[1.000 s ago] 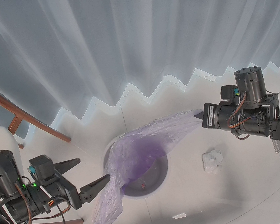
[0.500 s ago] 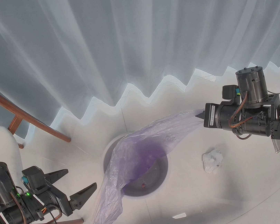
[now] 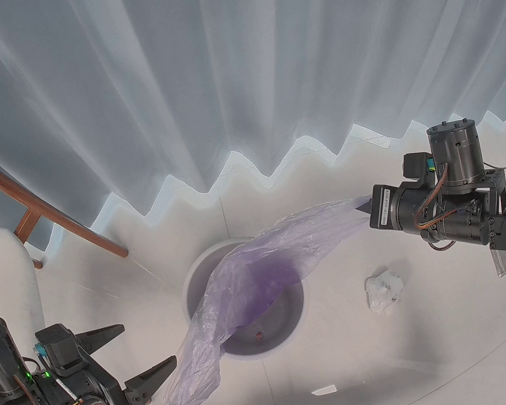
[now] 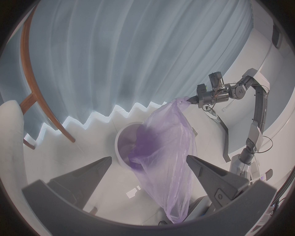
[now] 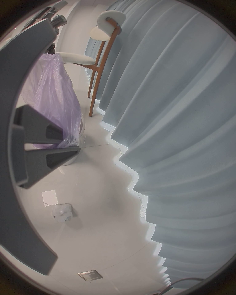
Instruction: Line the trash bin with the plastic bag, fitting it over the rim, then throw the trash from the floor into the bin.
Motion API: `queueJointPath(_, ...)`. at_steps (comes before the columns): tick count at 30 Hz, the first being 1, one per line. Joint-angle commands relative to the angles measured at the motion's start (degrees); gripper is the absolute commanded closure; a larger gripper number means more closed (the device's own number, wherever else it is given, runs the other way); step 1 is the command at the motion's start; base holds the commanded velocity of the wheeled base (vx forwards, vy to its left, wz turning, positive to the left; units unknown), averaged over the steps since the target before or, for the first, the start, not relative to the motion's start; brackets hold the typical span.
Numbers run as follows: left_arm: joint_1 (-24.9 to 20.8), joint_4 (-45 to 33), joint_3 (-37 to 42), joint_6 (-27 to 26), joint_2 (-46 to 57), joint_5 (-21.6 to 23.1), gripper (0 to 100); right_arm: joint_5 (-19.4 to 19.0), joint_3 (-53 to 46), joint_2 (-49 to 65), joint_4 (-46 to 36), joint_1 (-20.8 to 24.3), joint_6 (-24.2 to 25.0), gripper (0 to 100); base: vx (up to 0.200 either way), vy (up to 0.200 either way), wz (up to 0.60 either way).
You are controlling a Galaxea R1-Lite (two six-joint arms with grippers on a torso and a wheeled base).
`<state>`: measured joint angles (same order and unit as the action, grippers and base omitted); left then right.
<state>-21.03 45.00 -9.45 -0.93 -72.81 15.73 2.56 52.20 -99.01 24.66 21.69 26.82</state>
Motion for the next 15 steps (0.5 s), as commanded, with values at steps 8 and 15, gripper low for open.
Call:
queueJointPath(8, -0.2, -0.3, 0.6, 0.0, -1.0, -0.1, 0, 0.0, 0.3, 0.0, 0.0, 0.0, 0.0, 100, 0.0, 0.0, 0.0)
queueJointPath(15, -0.2, -0.1, -0.1, 0.0, -3.9, -0.2, 0, 0.0, 0.4, 0.1, 0.1, 0.0, -0.1, 100, 0.0, 0.0, 0.0)
